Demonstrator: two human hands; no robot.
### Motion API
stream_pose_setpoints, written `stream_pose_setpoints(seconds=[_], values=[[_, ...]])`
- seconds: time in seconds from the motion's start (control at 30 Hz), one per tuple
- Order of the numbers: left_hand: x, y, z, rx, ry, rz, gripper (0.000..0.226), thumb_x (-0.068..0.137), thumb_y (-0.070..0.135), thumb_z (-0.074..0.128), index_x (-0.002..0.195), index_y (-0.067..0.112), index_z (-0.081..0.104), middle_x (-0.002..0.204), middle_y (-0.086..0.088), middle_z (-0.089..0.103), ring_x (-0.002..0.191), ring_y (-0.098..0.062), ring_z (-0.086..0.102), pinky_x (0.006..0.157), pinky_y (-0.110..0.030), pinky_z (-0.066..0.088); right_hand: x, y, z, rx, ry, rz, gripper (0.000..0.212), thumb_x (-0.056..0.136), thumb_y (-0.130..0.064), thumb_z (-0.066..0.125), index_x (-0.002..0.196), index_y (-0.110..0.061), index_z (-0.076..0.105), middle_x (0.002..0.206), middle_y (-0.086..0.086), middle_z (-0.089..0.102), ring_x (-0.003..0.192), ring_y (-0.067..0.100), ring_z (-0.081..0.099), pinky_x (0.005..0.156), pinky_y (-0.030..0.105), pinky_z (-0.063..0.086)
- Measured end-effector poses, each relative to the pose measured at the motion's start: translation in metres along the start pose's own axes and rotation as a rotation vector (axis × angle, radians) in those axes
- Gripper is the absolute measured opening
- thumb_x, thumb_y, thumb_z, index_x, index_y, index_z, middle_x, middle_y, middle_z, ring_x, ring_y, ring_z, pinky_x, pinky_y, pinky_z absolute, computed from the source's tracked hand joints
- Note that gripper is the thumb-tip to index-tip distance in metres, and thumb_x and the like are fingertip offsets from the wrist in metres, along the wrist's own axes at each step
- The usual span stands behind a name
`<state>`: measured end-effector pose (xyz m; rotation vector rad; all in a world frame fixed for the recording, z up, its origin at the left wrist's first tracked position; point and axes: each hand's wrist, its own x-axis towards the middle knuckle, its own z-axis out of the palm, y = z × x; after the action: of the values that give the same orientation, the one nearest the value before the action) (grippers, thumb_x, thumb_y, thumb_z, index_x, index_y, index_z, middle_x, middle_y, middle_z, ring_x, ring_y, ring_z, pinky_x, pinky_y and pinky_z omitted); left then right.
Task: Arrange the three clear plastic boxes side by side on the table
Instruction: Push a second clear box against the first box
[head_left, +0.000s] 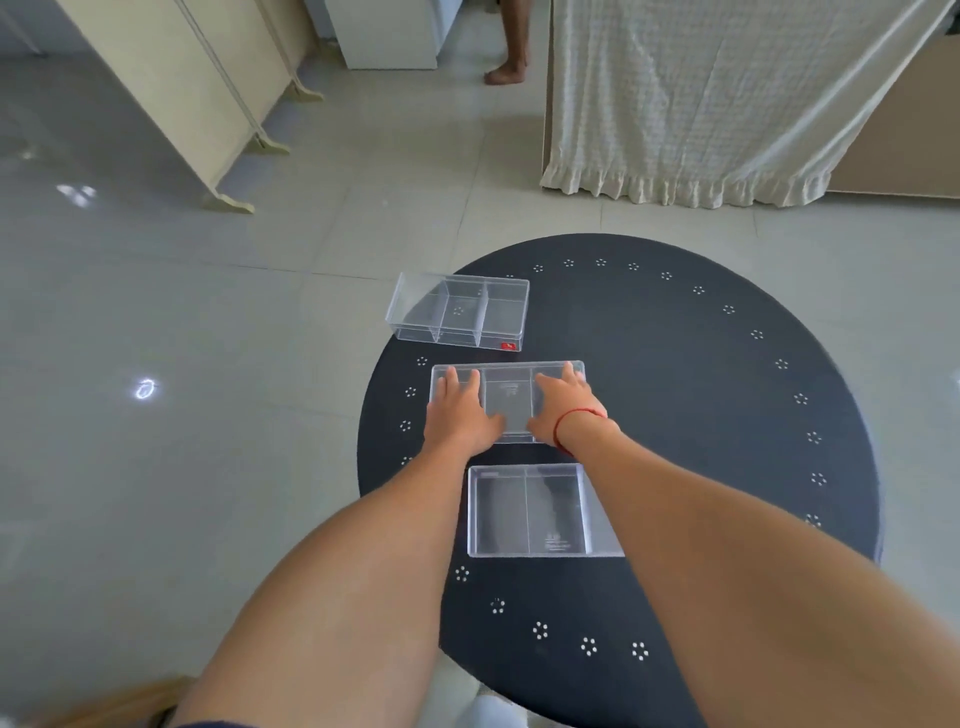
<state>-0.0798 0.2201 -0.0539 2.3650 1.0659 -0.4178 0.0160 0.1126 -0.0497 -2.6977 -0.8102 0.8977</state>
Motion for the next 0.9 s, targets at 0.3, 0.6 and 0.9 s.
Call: stream_pose_setpoints(seconds=[0.3, 0.6, 0.9], values=[[-0.003, -0.052, -0.017, -0.005, 0.020, -0.041, 0.094, 0.085, 0.052, 0.065, 0.155, 0.022, 0.009, 0.164, -0.008, -0.009, 0.152, -0.027, -0.004, 0.120, -0.048, 0.020, -0.003, -0.049, 0.021, -0.100, 0.034, -0.088, 0.052, 0.087, -0.021, 0.066, 0.137, -0.020, 0.048, 0.159, 0.015, 0.022, 0.144, 0.034, 0.027, 0.109, 0.045, 0.041], [0.016, -0.058, -0.027, -0.019, 0.053, -0.017, 0.072, 0.096, 0.036, 0.055, 0.154, 0.025, 0.015, 0.165, -0.006, -0.007, 0.152, -0.027, -0.005, 0.119, -0.048, 0.019, 0.013, -0.064, 0.032, -0.024, 0.049, -0.170, 0.064, 0.096, -0.024, 0.057, 0.152, -0.022, 0.026, 0.165, 0.010, 0.005, 0.153, 0.030, 0.003, 0.120, 0.044, 0.023], [0.036, -0.061, -0.033, -0.025, 0.042, -0.023, 0.072, 0.096, 0.039, 0.053, 0.155, 0.027, 0.013, 0.164, -0.006, -0.008, 0.152, -0.028, -0.006, 0.119, -0.050, 0.018, 0.033, -0.071, 0.023, 0.008, 0.028, -0.161, 0.064, 0.096, -0.024, 0.056, 0.152, -0.024, 0.026, 0.165, 0.007, 0.002, 0.153, 0.028, 0.001, 0.119, 0.043, 0.026]])
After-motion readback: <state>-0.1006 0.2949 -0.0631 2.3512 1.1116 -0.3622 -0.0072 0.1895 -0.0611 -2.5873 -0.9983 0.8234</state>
